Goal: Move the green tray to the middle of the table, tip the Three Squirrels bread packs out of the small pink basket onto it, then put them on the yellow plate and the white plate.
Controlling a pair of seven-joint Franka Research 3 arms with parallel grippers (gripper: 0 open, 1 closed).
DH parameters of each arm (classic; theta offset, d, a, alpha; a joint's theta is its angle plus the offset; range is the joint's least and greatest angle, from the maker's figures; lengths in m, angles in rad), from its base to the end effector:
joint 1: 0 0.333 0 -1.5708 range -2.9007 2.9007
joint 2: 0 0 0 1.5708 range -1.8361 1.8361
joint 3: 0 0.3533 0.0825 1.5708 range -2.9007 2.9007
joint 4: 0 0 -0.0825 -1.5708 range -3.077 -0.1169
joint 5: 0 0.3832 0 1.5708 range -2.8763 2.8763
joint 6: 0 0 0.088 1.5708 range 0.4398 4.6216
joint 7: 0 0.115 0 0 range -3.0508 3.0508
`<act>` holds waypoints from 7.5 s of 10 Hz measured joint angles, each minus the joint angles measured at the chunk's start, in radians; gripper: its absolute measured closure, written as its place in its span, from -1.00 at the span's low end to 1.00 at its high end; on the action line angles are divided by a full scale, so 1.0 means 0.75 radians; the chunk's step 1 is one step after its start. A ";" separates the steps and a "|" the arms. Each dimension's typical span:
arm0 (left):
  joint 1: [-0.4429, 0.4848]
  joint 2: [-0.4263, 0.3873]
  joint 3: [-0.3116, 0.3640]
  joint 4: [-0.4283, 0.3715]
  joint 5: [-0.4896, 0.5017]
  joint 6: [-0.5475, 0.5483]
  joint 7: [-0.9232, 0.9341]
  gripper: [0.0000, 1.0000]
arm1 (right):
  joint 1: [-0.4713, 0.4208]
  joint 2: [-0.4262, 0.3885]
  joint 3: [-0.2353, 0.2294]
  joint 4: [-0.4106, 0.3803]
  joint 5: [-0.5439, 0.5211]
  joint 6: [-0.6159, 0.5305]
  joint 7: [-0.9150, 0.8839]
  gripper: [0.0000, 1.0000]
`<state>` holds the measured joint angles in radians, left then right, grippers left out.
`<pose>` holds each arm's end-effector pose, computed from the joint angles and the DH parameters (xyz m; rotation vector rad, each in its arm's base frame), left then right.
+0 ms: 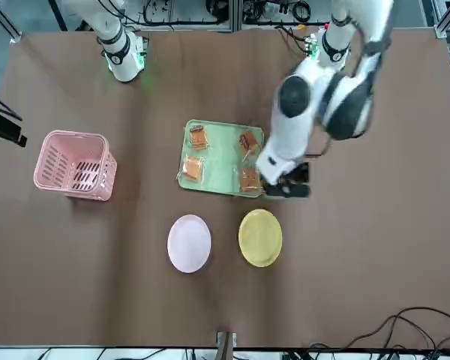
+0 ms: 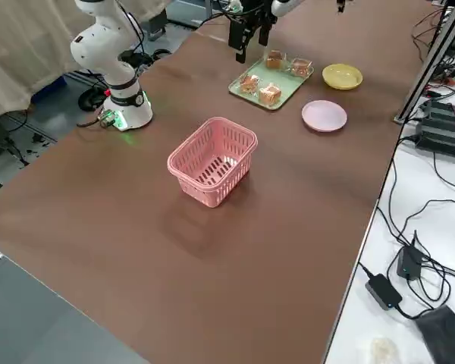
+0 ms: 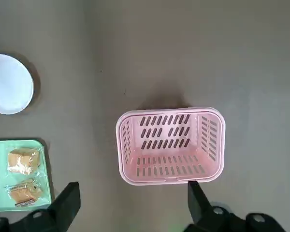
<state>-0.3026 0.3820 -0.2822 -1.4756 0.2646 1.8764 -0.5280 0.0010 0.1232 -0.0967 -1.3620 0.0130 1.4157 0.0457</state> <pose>0.6017 -0.3357 0.4966 -3.0235 0.1682 -0.1649 0.5776 -0.0494 0.6679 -3.1293 0.2187 0.1081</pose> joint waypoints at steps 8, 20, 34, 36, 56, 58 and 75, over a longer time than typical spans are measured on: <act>0.397 -0.217 -0.002 -0.066 -0.334 -0.138 0.492 -1.00 | 0.079 0.001 0.006 -0.127 0.001 0.098 0.018 -0.94; -0.004 -0.063 -0.048 -0.599 -0.338 0.527 -0.187 -1.00 | 0.729 0.269 0.020 -0.691 0.003 1.055 0.992 -0.95; -0.164 0.291 -0.048 -0.549 -0.115 0.849 -0.784 -1.00 | 1.037 0.438 0.021 -0.976 0.004 1.528 1.418 -0.96; -0.165 0.325 -0.048 -0.548 -0.086 0.878 -0.784 -1.00 | 1.058 0.457 0.021 -0.978 0.004 1.535 1.418 -0.97; 0.115 0.436 -0.033 -0.112 -0.053 0.660 -0.432 -0.07 | 0.776 0.545 -0.032 -0.424 -0.020 1.398 1.065 -0.22; 0.078 0.498 -0.033 -0.087 -0.052 0.729 -0.434 -0.07 | 0.758 0.689 -0.032 -0.233 -0.023 1.373 1.045 -0.22; 0.009 0.554 0.032 0.071 -0.042 0.621 -0.434 -1.00 | 0.763 1.024 -0.014 0.100 -0.024 1.264 0.949 -0.55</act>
<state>-0.2959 0.7978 -0.2584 -1.4221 0.2333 2.3421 -0.8532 0.5736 0.8912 -0.1074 -1.2870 -0.0046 2.3638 0.7576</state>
